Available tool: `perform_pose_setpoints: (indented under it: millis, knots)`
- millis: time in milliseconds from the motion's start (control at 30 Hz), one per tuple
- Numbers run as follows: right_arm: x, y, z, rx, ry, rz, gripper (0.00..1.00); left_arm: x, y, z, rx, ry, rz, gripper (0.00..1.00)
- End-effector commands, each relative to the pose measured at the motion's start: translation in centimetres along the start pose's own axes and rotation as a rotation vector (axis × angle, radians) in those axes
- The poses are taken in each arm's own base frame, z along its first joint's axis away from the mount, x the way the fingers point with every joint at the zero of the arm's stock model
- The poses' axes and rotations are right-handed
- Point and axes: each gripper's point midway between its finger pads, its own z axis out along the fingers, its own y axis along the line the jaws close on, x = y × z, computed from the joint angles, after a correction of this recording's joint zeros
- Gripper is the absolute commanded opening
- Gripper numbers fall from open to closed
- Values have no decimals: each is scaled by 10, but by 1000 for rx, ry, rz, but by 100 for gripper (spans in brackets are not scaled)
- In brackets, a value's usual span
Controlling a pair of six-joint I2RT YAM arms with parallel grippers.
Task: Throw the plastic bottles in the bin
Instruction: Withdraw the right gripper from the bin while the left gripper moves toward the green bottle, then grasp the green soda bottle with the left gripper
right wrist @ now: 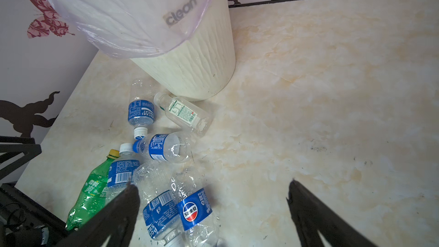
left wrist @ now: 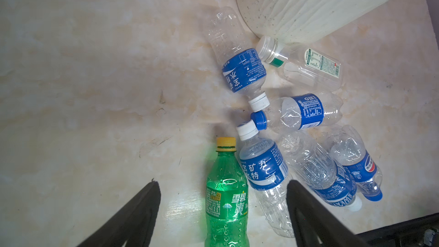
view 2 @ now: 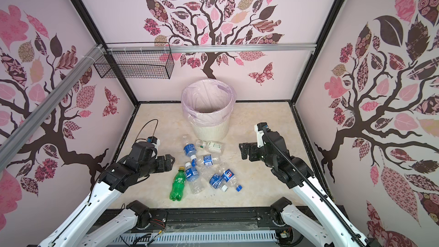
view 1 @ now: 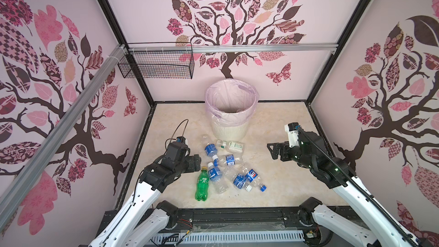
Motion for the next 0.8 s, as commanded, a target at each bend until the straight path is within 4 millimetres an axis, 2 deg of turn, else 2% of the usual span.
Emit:
perform_pose_setpoints:
  millis: [0, 200, 333, 600, 767]
  knots:
    - [0, -4, -1, 9, -18, 22, 100, 7, 0, 1, -24, -7, -5, 88]
    - [12, -7, 5, 13, 4, 31, 100, 32, -11, 15, -58, 56, 40, 88]
    - [16, -9, 7, 19, 6, 31, 100, 45, -10, 19, -90, 55, 27, 88]
    - [25, -12, 15, 21, 24, 31, 100, 80, -8, 38, -62, 130, -10, 82]
    - [31, -13, 20, 20, 37, 41, 100, 99, -13, 50, -10, 185, -18, 77]
